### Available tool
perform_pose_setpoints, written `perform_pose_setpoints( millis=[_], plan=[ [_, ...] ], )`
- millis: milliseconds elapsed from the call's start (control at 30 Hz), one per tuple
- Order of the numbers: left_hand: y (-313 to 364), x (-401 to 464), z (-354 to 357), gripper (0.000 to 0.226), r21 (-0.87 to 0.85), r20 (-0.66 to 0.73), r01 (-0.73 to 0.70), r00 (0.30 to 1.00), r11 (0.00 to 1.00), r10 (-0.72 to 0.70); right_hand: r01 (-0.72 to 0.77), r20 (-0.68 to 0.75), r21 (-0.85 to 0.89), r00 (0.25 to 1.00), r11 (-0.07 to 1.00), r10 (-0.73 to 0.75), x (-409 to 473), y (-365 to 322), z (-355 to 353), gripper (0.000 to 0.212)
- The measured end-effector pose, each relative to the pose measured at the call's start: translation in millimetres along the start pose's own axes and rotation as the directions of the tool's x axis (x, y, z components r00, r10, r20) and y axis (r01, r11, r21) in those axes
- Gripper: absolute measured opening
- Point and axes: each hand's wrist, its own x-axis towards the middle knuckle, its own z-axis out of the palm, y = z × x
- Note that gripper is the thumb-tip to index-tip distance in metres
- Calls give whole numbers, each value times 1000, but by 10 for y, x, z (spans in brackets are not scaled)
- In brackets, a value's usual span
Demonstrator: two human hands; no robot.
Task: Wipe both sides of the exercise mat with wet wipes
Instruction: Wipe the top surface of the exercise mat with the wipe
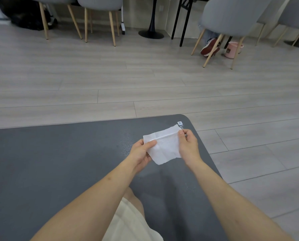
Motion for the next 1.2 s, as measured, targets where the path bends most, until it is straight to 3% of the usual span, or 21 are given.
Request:
perform_pose_setpoints(
  millis=[367,533,667,800,933,1067,1200],
  plan=[
    [59,-36,-60,50,-98,72,-37,996,995,44,-1,-7,30,1000,1000,1,31,54,41,18],
    [41,80,-200,47,-120,-45,-27,999,992,22,-63,-61,70,996,996,67,185,171,33,20],
    [132,349,-270,34,-119,-107,-110,990,987,98,-64,-95,99,993,993,73,345,292,54,19],
    [65,641,-297,41,154,-147,-214,960,965,237,-80,-112,126,989,989,94,529,504,127,18],
    [-95,923,-433,38,447,-176,-235,923,863,342,-133,-100,93,985,987,142,701,821,209,15],
    [-244,1370,-581,23,602,-187,-191,910,776,369,-206,-118,47,970,977,211,970,1223,308,14],
    [-331,2040,-646,14,653,-228,-63,934,755,275,-292,-129,-18,949,956,288,1477,1658,499,17]
  ],
)
